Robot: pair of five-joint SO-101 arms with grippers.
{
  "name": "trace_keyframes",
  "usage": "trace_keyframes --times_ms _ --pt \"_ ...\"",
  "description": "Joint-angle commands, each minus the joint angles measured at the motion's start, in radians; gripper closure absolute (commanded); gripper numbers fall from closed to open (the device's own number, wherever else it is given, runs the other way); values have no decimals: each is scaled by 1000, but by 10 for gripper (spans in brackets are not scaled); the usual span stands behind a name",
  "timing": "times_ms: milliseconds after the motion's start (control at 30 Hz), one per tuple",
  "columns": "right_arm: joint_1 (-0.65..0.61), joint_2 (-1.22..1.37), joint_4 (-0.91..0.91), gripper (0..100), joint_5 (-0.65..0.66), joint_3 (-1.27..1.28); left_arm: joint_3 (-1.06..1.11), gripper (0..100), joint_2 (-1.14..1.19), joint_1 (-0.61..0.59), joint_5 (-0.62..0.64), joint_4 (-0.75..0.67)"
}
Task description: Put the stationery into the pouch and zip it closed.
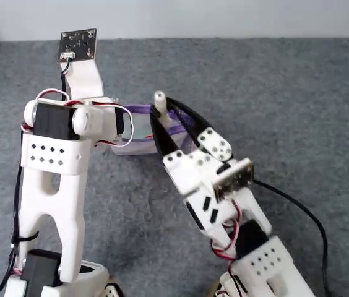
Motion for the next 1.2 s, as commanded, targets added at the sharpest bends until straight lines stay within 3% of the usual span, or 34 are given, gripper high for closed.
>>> trace_keyframes --times_ms 0,167,300,733,933,1167 --pt "4 -140 174 991 2 -3 -41 988 2 2 11 3" --pt "36 -232 414 991 -109 -3 -41 988 2 2 11 3" --pt "38 -232 449 991 -147 -8 -41 988 2 2 11 3" --pt "16 -134 252 991 -147 -12 -41 988 2 2 11 3" --pt "-81 12 139 991 -146 -12 -41 988 38 0 11 5" --pt "-88 110 140 980 -146 -12 -47 988 52 0 11 6"
